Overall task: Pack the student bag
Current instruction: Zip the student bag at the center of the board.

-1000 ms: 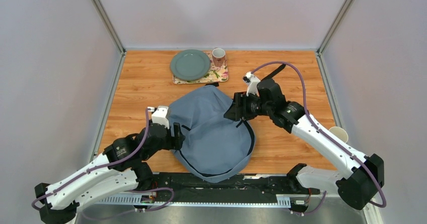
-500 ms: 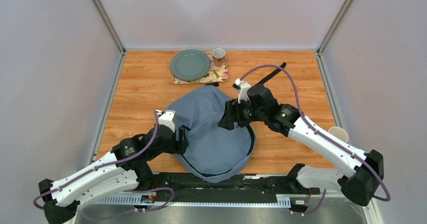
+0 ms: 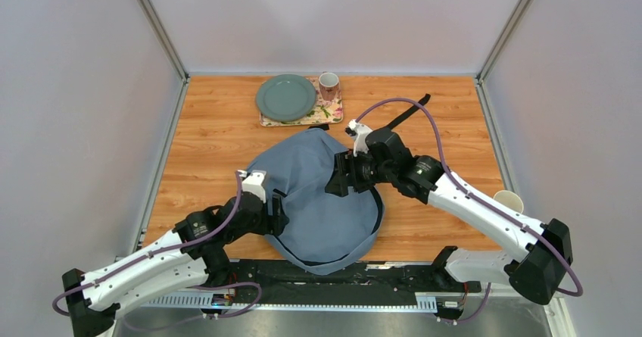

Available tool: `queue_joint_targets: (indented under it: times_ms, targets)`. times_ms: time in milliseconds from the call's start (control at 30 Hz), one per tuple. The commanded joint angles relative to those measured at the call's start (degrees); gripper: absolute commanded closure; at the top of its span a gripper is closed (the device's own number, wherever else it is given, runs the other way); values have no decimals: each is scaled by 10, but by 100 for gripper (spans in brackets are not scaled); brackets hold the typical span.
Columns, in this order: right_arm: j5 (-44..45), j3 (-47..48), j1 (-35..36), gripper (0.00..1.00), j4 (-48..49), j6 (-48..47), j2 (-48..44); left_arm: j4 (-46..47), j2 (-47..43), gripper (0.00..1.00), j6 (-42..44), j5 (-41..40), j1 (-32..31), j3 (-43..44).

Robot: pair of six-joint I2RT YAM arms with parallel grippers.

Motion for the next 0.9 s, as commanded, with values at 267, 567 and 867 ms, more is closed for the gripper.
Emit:
queue_joint_targets:
  times_ms: [267, 567, 867]
  targets:
    - [7, 31, 19, 28, 18, 9, 14, 60, -56, 18, -49, -38, 0, -66]
    - [18, 85, 53, 28, 22, -9, 62, 103, -92, 44, -52, -77, 0, -84]
    - [130, 159, 141, 29, 3, -50, 161, 135, -124, 80, -60, -71, -1, -116]
